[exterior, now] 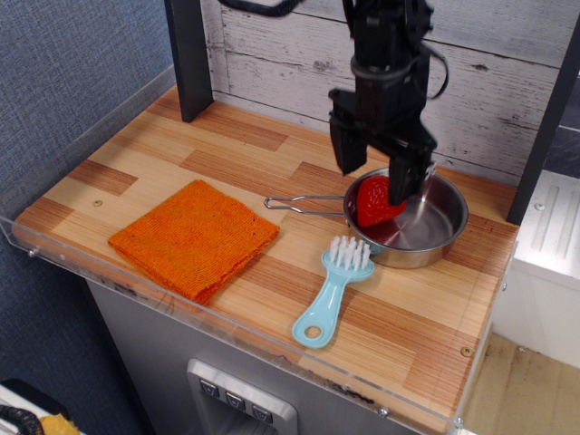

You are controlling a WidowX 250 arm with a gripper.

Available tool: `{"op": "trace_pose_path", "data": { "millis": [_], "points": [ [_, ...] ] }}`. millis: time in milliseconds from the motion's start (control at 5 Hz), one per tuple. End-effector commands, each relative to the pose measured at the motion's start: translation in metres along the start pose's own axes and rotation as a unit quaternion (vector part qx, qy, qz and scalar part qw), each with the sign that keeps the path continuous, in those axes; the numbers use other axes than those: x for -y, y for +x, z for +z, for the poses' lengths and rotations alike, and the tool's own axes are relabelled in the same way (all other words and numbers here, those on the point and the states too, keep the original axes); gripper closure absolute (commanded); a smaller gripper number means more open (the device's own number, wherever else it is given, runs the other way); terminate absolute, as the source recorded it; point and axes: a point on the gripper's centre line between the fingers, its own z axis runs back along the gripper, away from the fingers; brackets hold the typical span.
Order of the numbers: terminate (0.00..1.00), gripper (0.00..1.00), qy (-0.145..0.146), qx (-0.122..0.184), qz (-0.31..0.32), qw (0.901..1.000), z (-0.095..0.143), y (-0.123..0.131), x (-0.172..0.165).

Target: Put the red object in the pot.

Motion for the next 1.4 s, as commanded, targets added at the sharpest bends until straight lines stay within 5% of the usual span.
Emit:
{"op": "trace_pose_path", "data": {
  "millis": [0, 200, 800, 1200],
  "points": [
    [0.00, 0.00, 0.050, 0.106, 0.139, 0.9833, 0.096, -0.020, -0.038],
    [0.00, 0.00, 0.071, 0.094, 0.176, 0.9773, 0.104, -0.037, -0.051],
    [0.00, 0.00, 0.027, 0.057, 0.165, 0.9843, 0.097, -0.040, -0.048],
    [0.00, 0.00, 0.054, 0.048, 0.162, 0.9842, 0.096, -0.040, -0.051]
  ]
}}
